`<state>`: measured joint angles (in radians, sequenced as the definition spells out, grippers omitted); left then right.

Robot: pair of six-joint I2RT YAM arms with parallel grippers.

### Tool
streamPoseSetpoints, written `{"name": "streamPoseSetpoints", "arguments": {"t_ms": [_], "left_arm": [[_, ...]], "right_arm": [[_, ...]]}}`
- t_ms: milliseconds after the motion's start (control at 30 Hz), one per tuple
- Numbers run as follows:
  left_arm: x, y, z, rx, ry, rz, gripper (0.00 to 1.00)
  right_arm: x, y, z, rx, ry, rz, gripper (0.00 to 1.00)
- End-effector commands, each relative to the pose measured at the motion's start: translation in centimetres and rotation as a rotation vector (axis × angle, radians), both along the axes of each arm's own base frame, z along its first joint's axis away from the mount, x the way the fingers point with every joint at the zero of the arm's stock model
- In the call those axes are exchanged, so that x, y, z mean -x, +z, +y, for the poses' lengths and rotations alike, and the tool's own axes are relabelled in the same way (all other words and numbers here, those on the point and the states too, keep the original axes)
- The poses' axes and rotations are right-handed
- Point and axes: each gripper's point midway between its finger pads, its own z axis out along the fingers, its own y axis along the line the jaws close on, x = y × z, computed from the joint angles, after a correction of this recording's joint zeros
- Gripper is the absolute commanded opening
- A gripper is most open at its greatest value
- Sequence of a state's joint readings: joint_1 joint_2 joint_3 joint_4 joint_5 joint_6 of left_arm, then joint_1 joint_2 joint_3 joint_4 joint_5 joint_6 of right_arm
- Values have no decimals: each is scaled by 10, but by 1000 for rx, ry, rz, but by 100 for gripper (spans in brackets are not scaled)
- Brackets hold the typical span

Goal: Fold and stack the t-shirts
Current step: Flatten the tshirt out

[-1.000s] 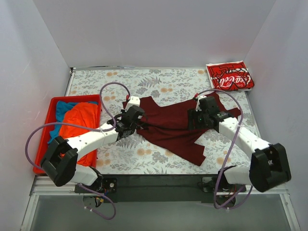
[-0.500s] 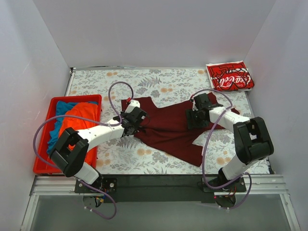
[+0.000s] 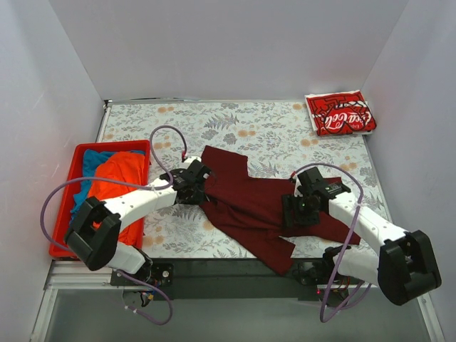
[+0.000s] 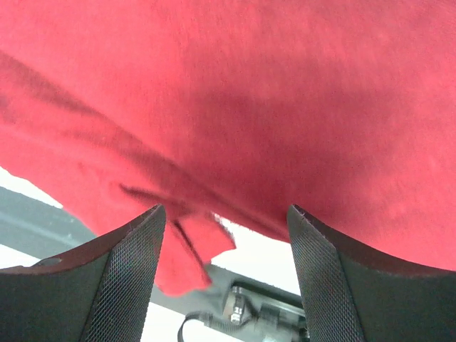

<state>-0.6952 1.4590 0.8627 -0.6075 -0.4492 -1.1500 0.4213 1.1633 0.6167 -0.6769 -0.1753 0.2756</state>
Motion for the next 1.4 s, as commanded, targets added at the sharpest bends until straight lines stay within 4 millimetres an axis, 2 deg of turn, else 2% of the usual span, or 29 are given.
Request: {"name": "streamPoseSetpoints", "arguments": {"t_ms": [0,33,67,100,133,233,267,333,367,400,433,467,500,567,600,633,667,700,733,833,867,967,1267,1367], "left_arm": [[11,32,-10,164,46,-17,59],[2,53,-10,192,56,-63,65],[-3,64,-14,213,54,-89,66],[-9,73,-11,217,56,-110,66],[-19,90,-13,242,59,-150,66],[-47,103,-9,232,72,-210,66],[-63,105,-14,232,73,-226,66],[-82,103,-14,214,67,-245,66],[-98,108,-19,230,67,-276,66],[-110,94,-17,212,83,-252,64],[-120,89,-18,209,81,-246,63],[-137,96,-19,227,92,-278,62],[-148,80,-19,211,101,-253,62],[-167,77,-24,226,88,-270,61],[-180,83,-30,239,79,-289,60],[-188,68,-32,225,72,-265,59],[-197,65,-35,217,55,-269,59],[-208,70,-40,221,46,-285,59],[-214,51,-44,210,35,-254,58],[-231,43,-47,190,23,-250,56],[-233,30,-48,178,21,-229,56],[-239,13,-52,178,14,-203,56],[-244,-20,-53,172,15,-146,56],[-239,-30,-54,180,4,-118,54]], "right_arm": [[-6,32,0,-11,-41,-50,76],[-21,43,-3,16,-48,-115,76],[-24,42,-7,35,-57,-122,76],[-33,50,-7,42,-57,-154,76],[-37,52,-8,48,-61,-168,76],[-48,59,-3,30,-63,-202,75],[-51,61,0,13,-59,-216,76],[-49,58,3,-3,-52,-209,75],[-47,57,5,-18,-41,-207,75],[-47,57,6,-23,-37,-211,75],[-44,53,5,-20,-31,-203,75],[-43,53,4,-22,-22,-209,75],[-43,53,4,-24,-17,-214,75],[-41,53,3,-27,-8,-223,75],[-41,54,3,-28,-6,-230,75],[-42,55,3,-28,-7,-239,75],[-42,55,2,-30,-5,-245,75],[-41,55,3,-32,-3,-248,75],[-41,55,3,-32,4,-248,75],[-40,55,4,-39,23,-246,76],[-40,55,5,-43,23,-244,76],[-40,55,7,-52,30,-246,76],[-42,50,6,-42,39,-244,77],[-43,48,6,-41,40,-245,77]]}}
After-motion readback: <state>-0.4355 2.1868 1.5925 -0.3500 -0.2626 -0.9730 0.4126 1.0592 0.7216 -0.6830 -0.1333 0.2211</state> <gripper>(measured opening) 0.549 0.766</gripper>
